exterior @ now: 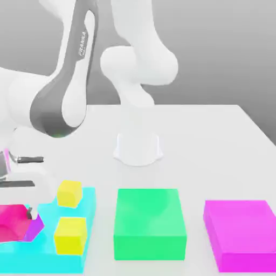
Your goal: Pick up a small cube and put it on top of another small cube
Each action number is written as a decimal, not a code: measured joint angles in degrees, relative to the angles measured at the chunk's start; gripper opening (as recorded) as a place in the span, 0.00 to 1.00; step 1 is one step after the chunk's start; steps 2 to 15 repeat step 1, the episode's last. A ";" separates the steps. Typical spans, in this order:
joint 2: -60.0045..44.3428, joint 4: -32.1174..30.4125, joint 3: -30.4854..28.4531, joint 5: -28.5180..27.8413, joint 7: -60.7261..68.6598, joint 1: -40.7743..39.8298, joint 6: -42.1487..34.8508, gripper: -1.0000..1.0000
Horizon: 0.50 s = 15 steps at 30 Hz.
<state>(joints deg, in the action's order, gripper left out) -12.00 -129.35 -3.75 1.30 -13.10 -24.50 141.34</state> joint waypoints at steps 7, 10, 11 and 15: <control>1.71 0.40 -0.07 -0.22 -0.14 0.05 -2.11 1.00; 1.71 0.40 -0.07 -0.22 -0.14 0.05 -2.11 1.00; 1.71 0.40 -0.07 -0.22 -0.14 0.05 -2.11 1.00; 1.71 0.40 -0.07 -0.22 -0.14 0.05 -2.11 1.00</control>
